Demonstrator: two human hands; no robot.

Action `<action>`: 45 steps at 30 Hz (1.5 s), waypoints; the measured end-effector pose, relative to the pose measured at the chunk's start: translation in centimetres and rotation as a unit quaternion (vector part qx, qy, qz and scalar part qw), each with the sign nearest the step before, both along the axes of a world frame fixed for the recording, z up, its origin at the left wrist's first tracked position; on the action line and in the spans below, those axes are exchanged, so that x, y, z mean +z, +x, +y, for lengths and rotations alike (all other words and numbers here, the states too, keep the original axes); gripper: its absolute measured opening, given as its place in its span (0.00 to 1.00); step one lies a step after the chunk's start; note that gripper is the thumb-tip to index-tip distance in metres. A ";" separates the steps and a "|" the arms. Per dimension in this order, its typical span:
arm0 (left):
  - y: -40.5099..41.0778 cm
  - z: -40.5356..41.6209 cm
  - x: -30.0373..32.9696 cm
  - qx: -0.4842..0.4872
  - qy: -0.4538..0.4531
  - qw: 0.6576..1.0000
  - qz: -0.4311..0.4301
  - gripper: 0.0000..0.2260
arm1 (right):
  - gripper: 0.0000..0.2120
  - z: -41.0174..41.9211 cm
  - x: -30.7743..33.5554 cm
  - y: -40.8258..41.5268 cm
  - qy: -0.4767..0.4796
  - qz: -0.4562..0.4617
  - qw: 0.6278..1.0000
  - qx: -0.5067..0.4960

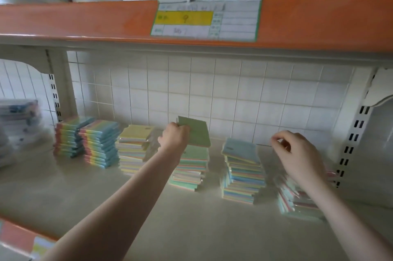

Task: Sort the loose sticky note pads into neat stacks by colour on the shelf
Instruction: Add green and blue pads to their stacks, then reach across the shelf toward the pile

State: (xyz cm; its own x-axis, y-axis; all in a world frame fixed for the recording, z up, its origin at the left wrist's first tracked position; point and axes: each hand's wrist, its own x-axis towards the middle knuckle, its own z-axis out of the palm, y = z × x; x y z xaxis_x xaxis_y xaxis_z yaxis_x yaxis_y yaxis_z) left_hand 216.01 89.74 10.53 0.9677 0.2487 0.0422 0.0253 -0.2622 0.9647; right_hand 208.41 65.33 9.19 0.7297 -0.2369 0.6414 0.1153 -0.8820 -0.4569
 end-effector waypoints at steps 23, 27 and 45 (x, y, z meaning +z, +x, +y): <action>-3.6 -3.4 -5.5 0.121 0.351 0.910 -0.186 0.23 | 0.10 -9.5 -3.3 -3.9 -0.137 -0.114 0.983 -0.034; -7.5 -5.7 -7.1 0.090 0.374 0.901 -0.202 0.26 | 0.22 -11.3 -5.0 -5.3 -0.180 -0.096 0.977 -0.068; -18.6 -14.8 -10.6 -0.077 0.360 0.903 -0.222 0.36 | 0.20 -19.5 -11.6 -19.4 -0.178 0.109 0.952 -0.223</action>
State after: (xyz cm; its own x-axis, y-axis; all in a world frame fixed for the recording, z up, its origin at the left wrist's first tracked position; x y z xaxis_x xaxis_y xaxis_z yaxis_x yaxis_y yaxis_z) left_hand 197.38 74.98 -0.05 0.8366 -0.1342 0.5312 -0.4120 -0.7932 0.4485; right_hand 188.98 45.83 -2.36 0.7331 -0.3497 0.5833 -0.3700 -0.9247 -0.0895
